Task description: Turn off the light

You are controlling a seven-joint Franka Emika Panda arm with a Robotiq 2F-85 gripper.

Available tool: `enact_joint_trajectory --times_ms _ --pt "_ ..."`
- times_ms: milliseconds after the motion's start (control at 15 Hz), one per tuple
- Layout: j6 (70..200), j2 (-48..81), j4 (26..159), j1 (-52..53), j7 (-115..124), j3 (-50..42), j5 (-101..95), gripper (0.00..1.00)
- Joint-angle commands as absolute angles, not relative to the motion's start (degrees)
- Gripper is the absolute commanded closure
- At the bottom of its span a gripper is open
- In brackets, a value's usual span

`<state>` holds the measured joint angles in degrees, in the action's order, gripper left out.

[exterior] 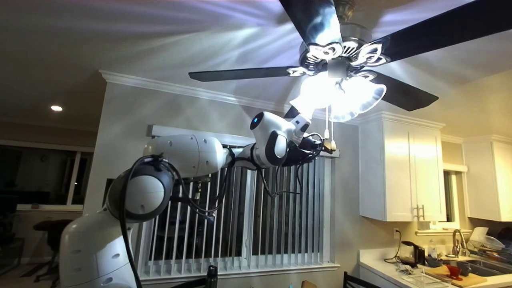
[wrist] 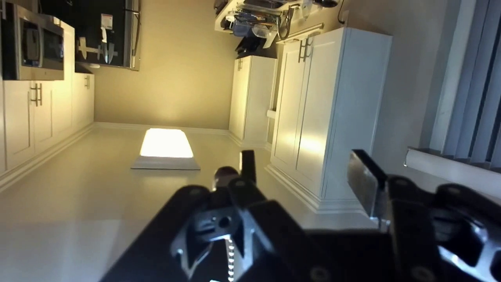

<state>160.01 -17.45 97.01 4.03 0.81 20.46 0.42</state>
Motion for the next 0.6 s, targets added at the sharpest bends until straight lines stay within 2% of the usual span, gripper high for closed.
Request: enact_joint_trajectory --times_ms 0,133,533 --pt "159.6 -17.0 95.2 4.8 3.9 18.6 -2.1 0.04" --pt "160.4 -16.7 94.6 4.4 5.0 18.4 -2.8 0.0" --pt "159.5 -16.5 94.1 4.0 7.3 18.2 -5.1 0.0"
